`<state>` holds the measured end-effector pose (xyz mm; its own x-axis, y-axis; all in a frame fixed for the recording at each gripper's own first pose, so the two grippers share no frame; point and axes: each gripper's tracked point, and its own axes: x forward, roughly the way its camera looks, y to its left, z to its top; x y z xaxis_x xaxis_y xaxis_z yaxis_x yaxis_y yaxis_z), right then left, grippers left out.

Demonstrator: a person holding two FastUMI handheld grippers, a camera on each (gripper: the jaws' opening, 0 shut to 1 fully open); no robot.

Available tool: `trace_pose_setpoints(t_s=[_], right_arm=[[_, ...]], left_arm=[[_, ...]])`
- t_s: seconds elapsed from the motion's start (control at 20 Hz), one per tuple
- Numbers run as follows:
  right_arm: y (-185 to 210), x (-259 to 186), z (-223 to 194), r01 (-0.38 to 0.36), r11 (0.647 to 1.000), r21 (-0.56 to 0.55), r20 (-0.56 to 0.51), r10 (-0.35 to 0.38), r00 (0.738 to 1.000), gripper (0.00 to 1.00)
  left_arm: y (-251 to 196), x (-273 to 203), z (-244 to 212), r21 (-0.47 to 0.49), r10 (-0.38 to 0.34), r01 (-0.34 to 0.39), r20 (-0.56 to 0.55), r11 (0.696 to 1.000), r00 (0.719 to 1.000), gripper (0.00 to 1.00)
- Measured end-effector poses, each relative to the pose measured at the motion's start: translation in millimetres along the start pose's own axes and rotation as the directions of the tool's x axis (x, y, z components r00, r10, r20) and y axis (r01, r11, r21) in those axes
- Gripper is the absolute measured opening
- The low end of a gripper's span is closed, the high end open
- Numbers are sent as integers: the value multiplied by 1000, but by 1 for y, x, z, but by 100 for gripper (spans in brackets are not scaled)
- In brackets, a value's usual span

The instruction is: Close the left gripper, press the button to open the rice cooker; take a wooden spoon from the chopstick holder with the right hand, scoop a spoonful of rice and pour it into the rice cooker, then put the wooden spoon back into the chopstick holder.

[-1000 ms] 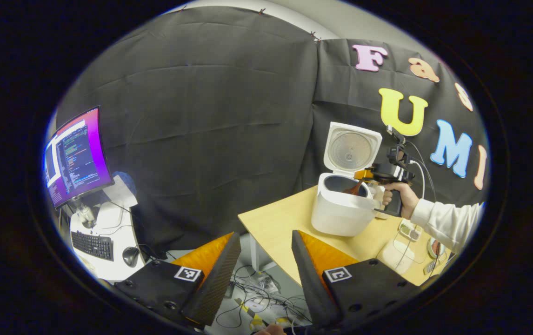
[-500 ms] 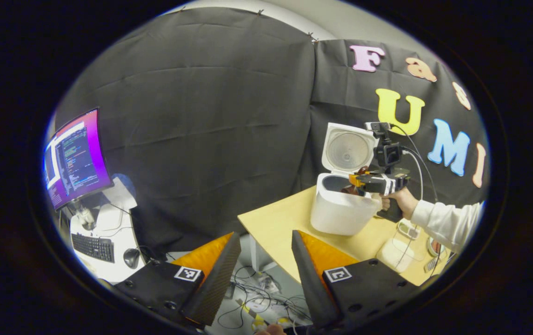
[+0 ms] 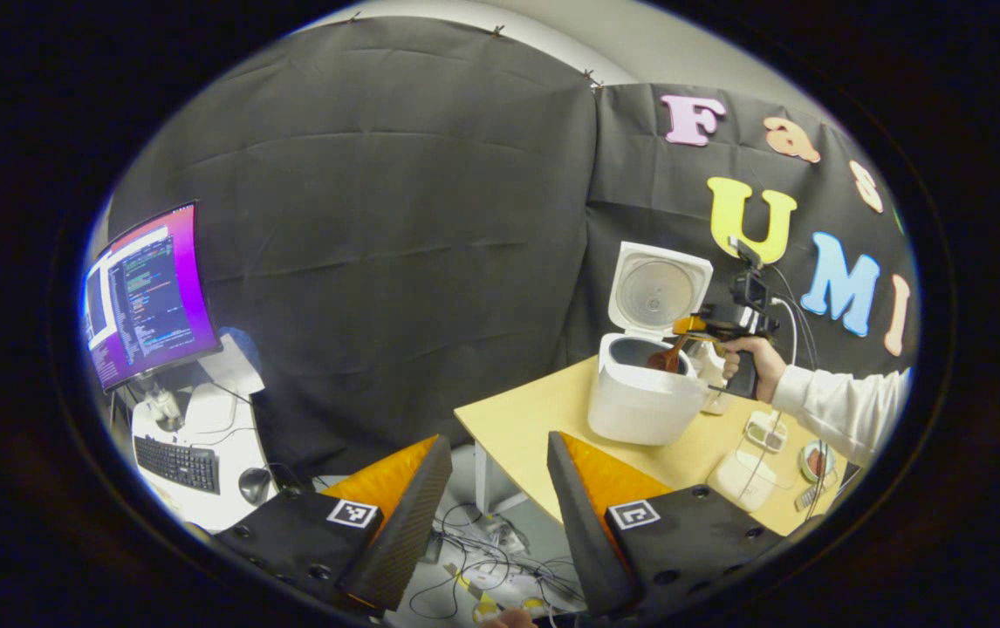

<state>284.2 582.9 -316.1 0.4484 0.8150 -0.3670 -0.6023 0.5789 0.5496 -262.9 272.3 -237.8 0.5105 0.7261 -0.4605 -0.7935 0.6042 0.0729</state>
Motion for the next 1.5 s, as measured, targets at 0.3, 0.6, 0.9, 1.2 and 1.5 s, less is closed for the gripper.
trace_pose_setpoints(t_s=[0.3,0.6,0.9,1.2,1.5], right_arm=[[-20,-34,31,1,978,207,53,-12,999,23],[-36,-100,42,53,967,247,97,-79,992,23],[-99,-217,39,176,942,286,134,-221,966,24],[-190,-328,16,313,882,353,147,-383,912,23],[-284,-412,-20,350,799,489,134,-465,875,23]], left_arm=[[12,-3,12,-3,-45,45,43,999,998,75],[0,-3,32,12,-161,161,120,987,980,87],[-58,2,36,42,-360,358,162,933,919,75],[-106,-16,37,80,-464,457,159,886,872,75],[-163,-38,28,149,-500,480,145,864,854,78]])
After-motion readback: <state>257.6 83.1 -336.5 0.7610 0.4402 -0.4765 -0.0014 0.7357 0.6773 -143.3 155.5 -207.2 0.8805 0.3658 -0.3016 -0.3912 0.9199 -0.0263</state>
